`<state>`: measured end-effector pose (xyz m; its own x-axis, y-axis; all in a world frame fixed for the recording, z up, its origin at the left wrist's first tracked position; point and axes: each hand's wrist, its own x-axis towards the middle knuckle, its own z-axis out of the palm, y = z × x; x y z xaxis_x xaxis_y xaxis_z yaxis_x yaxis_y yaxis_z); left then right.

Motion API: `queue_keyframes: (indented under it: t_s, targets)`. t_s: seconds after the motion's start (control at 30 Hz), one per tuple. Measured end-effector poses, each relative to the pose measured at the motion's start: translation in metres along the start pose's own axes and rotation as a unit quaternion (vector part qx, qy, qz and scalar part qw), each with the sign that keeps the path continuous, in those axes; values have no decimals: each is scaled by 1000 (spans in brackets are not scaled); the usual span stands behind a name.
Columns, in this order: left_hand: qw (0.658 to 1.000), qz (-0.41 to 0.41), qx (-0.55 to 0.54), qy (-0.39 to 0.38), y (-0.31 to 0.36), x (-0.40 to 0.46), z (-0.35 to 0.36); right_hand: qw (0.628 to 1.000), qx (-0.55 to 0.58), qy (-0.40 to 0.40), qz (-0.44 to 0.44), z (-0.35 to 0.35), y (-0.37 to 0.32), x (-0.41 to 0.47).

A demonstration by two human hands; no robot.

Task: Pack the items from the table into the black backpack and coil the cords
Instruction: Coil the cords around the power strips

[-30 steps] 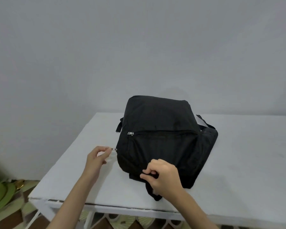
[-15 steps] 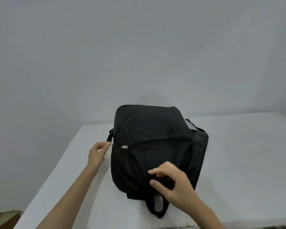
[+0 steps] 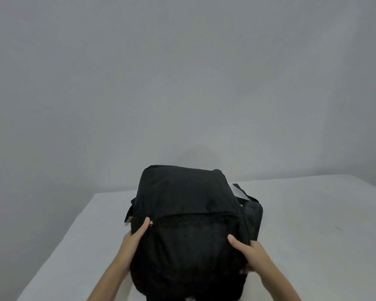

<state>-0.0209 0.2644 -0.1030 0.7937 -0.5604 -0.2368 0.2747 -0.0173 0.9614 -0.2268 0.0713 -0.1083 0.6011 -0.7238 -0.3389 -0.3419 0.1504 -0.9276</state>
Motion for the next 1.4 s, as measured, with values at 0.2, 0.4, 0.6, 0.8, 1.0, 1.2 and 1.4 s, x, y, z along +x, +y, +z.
queue_keyframes:
  t_s: [0.2, 0.4, 0.6, 0.8, 1.0, 1.2, 1.4]
  targets:
    - [996, 33, 45, 64, 23, 0, 38, 977, 212, -23, -12, -42, -58, 15]
    - [999, 34, 33, 6, 75, -7, 107, 945, 287, -63, -145, -118, -146, 31]
    - [997, 58, -2, -50, 121, 3, 200, 911, 359, -108, -173, -180, -217, 99]
    - [984, 134, 94, 74, 121, 75, 239, 884, 359, -234, -187, -203, -262, 154]
    - [970, 115, 182, 113, 31, 137, 236, 943, 97, 35, -316, -189, -204, 200]
    - [915, 112, 287, 258, 19, 139, 260, 966, 119, -21, -230, -152, -92, 233]
    - [888, 113, 345, 282, 15, 140, 273, 960, 125, 93, -234, -160, -87, 235]
